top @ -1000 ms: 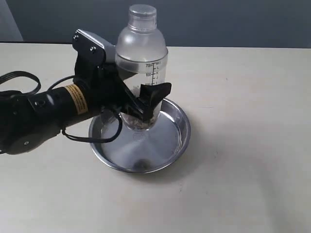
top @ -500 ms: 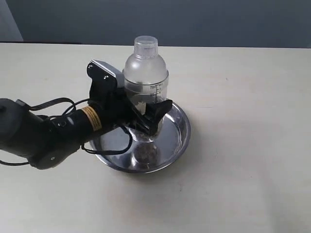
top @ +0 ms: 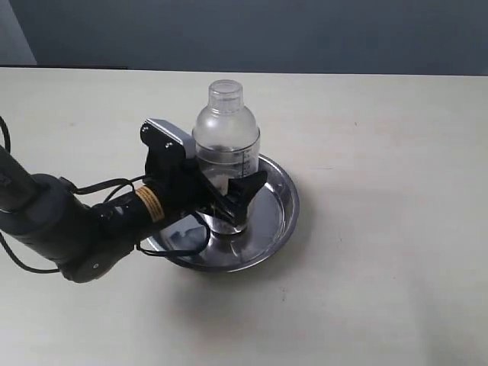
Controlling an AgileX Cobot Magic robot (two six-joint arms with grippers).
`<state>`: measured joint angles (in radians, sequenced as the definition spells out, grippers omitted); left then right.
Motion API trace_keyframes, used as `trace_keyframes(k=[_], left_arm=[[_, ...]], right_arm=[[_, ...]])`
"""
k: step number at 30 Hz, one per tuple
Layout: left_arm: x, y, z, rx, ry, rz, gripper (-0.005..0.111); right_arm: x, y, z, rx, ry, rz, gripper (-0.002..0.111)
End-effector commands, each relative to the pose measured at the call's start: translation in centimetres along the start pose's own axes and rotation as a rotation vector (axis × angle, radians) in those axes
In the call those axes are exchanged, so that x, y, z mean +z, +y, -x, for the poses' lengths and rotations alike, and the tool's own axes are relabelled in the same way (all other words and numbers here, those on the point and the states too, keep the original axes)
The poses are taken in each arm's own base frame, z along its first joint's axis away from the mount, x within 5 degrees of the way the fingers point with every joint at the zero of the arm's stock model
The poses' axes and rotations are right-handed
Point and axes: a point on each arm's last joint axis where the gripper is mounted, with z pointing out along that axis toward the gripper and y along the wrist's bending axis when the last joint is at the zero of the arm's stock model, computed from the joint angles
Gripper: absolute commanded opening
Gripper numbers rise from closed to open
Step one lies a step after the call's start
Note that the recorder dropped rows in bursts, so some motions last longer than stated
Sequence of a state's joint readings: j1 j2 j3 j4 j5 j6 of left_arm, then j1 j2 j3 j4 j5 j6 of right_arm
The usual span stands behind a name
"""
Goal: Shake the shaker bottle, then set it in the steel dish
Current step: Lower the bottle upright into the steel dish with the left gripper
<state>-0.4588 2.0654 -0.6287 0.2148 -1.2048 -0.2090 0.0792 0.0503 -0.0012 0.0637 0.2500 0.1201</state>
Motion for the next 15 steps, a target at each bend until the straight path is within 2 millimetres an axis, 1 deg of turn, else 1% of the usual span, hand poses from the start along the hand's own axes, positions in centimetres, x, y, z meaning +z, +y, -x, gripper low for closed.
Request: trace_keyframes(k=[1, 7, 10, 15], left_arm=[[0.0, 0.3, 0.1, 0.0, -0.019, 0.028, 0.096], [0.0, -0.2, 0.0, 0.02, -0.01, -0.025, 0.106], [0.0, -0.3, 0.5, 0.027, -0.021, -0.037, 0.106], [-0.1, -0.5, 1.7, 0.043, -0.06, -0.036, 0.106]], right_arm=[[0.0, 0.0, 0.1, -0.006, -0.009, 0.003, -0.001], [0.0, 0.0, 0.1, -0.006, -0.009, 0.003, -0.001], [0.0, 0.0, 0.1, -0.006, -0.009, 0.003, -0.001], [0.0, 0.0, 0.1, -0.006, -0.011, 0.003, -0.001]])
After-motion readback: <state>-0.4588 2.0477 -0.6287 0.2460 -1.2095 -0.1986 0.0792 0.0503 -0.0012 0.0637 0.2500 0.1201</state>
